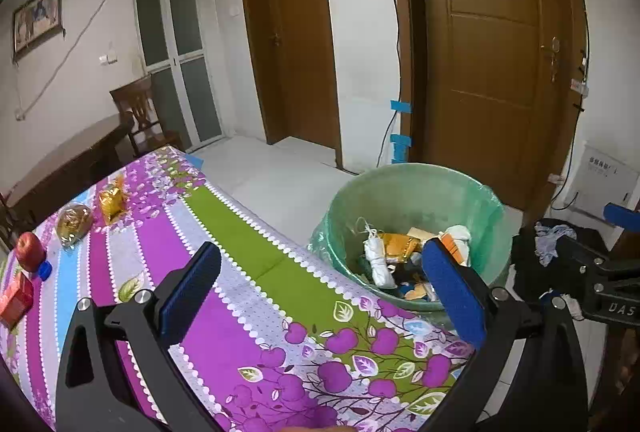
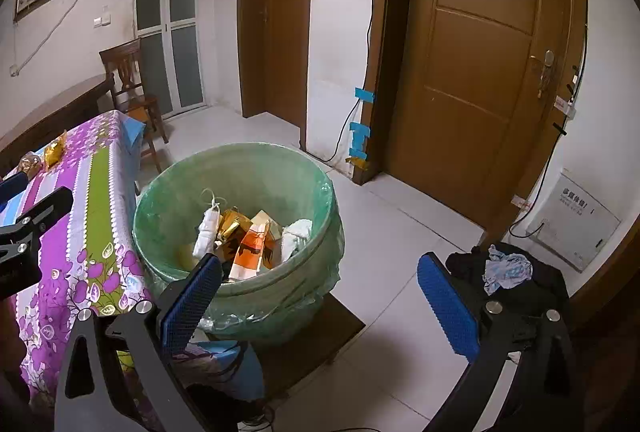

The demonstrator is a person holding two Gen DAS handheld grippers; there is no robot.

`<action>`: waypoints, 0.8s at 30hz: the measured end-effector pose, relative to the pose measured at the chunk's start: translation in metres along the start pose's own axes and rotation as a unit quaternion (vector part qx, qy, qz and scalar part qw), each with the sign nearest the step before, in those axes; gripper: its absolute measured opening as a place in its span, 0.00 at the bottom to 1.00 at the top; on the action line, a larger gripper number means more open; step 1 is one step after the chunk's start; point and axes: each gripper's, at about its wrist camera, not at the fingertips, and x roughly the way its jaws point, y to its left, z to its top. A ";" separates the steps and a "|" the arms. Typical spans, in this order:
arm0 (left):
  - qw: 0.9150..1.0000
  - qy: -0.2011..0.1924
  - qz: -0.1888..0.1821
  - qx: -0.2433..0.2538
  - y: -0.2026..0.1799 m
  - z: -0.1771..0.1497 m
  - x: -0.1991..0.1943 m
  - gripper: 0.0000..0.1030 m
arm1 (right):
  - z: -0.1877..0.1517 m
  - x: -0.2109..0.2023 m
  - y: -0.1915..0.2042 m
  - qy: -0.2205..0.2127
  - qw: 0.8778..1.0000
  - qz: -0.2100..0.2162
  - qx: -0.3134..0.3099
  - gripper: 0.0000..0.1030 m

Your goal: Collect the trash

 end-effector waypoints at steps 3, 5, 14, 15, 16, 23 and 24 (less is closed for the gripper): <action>1.000 0.011 0.000 0.002 -0.003 0.000 0.005 0.94 | -0.001 0.003 -0.001 0.005 1.000 0.004 0.004 0.95; 1.000 0.016 -0.008 0.000 -0.004 0.000 0.006 0.94 | -0.002 0.005 -0.001 0.007 1.000 0.004 0.004 0.95; 1.000 -0.003 -0.021 0.000 -0.010 -0.005 0.002 0.94 | -0.005 0.010 0.000 0.010 1.000 0.007 0.003 0.95; 1.000 -0.012 -0.018 0.002 -0.011 -0.006 0.000 0.94 | -0.005 0.010 0.000 0.010 1.000 0.008 0.004 0.95; 1.000 -0.011 -0.024 0.003 -0.012 -0.006 -0.001 0.94 | -0.005 0.011 -0.001 0.011 1.000 0.009 0.004 0.95; 0.999 0.018 -0.030 -0.016 -0.004 -0.004 0.005 0.94 | -0.003 0.011 0.000 0.008 1.000 0.011 0.007 0.95; 0.999 0.016 -0.035 -0.015 -0.005 -0.003 0.004 0.94 | -0.003 0.011 0.000 0.007 1.000 0.011 0.006 0.95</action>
